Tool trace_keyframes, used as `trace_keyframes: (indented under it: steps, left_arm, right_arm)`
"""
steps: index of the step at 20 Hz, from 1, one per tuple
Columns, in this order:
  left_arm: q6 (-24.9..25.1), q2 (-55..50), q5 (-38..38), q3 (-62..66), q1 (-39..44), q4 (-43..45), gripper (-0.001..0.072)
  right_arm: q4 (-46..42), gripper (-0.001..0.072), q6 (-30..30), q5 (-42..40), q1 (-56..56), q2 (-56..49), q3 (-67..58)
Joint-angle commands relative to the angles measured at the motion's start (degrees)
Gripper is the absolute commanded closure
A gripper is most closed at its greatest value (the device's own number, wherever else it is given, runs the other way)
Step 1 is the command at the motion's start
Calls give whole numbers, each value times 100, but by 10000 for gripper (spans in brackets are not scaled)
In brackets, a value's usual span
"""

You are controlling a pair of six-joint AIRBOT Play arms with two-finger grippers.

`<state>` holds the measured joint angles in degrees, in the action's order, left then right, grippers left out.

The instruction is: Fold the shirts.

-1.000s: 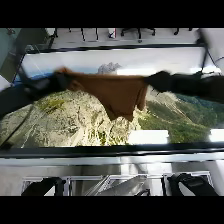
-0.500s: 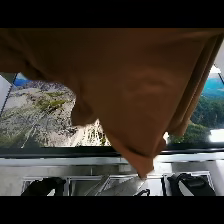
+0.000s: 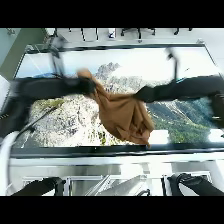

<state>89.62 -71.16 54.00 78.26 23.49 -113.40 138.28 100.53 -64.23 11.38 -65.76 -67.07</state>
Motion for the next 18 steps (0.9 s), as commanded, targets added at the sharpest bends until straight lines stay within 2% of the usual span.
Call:
trace_keyframes:
  steps: [1, 3, 5, 6, 7, 8, 9, 11, 13, 15, 18]
  left_arm:
    - [-7, -1429, -470, -466, 2, -229, 691]
    - [-7, -1956, -807, -334, -11, -476, 692]
    - [-7, -2365, -732, 125, -22, -496, 691]
    - [-9, -2490, -619, 382, -35, -481, 691]
    - [-11, -2555, -435, 608, -85, -483, 675]
    - [-11, -2577, -181, 846, -127, -479, 370]
    - [-17, -2575, 96, 1058, -208, -474, -5]
    - [-50, -2575, 966, 1534, -509, -476, 13]
    - [-210, -2559, 1808, 1821, -855, -479, 14]
    - [-267, -2361, 2262, 1460, -986, -476, 14]
    - [-262, -1832, 2059, 76, -848, -479, 14]
  right_arm:
    - [50, 690, 240, 721, 140, -1290, 918]
    - [59, 690, 236, 1023, 118, -1775, 833]
    - [59, 689, 238, 1217, 26, -1954, 603]
    - [50, 650, 269, 1185, -46, -1941, 459]
    - [33, 419, 308, 944, -155, -1910, 251]
    - [4, 198, 321, 568, -284, -1867, 59]
    - [-109, 154, 321, 79, -431, -1794, -127]
    - [-466, 154, 332, -710, -616, -1550, -240]
    - [-894, 154, 446, -1145, -498, -1279, -120]
    - [-938, 154, 671, -981, -13, -1016, 378]
    - [-1386, 154, 833, 83, 1143, -1049, 1062]
